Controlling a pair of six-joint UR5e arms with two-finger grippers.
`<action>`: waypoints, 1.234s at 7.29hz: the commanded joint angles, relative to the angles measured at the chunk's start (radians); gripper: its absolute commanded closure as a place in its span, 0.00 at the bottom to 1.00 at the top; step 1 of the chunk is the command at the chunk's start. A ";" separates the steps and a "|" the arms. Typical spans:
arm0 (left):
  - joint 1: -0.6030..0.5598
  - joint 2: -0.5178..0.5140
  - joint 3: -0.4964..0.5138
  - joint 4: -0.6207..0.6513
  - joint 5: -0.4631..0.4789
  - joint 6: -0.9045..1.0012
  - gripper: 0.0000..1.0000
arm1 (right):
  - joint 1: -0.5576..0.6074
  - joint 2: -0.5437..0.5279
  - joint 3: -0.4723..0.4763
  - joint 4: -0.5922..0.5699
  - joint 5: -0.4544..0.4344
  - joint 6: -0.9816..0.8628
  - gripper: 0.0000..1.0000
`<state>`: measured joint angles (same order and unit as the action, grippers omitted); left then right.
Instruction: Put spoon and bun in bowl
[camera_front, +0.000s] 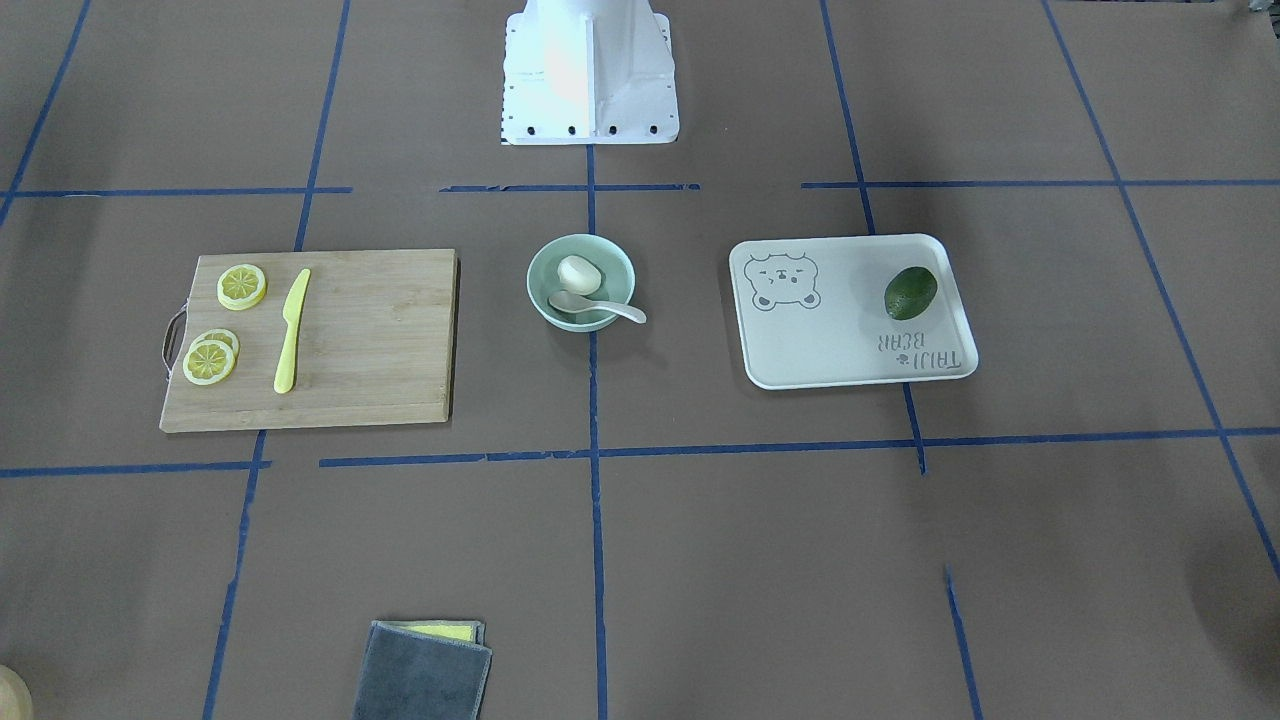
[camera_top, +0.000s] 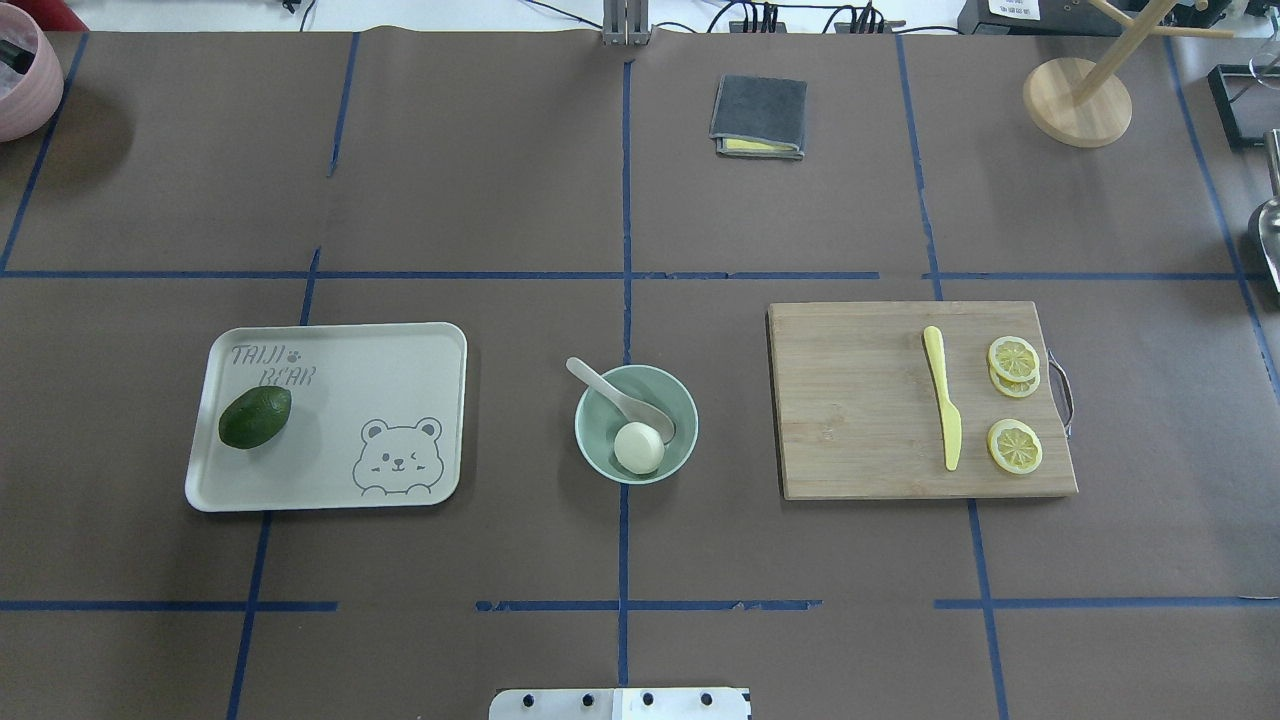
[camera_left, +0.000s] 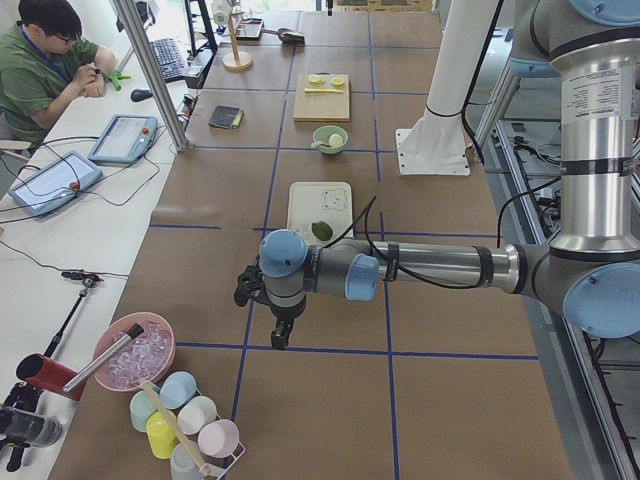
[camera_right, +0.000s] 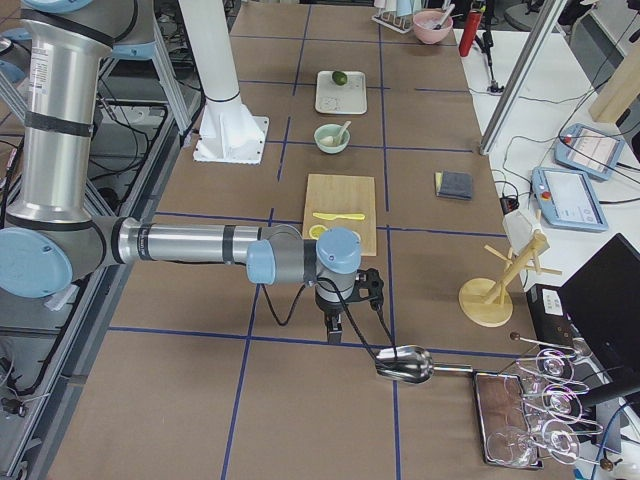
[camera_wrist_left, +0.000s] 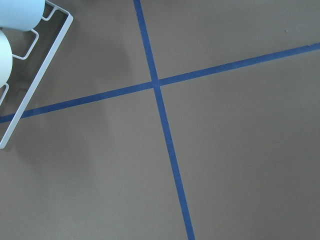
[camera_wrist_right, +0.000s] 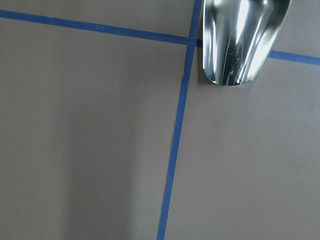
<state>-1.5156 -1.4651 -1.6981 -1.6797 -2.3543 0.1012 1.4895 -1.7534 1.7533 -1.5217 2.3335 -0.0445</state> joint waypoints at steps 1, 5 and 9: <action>0.000 0.000 0.000 0.000 0.000 0.000 0.00 | 0.000 0.000 -0.001 0.000 0.000 -0.002 0.00; 0.000 -0.004 -0.002 -0.002 0.000 0.000 0.00 | 0.000 0.000 -0.001 0.000 -0.002 -0.002 0.00; 0.000 -0.014 -0.002 -0.002 0.000 0.000 0.00 | 0.000 0.000 -0.001 0.000 -0.002 -0.002 0.00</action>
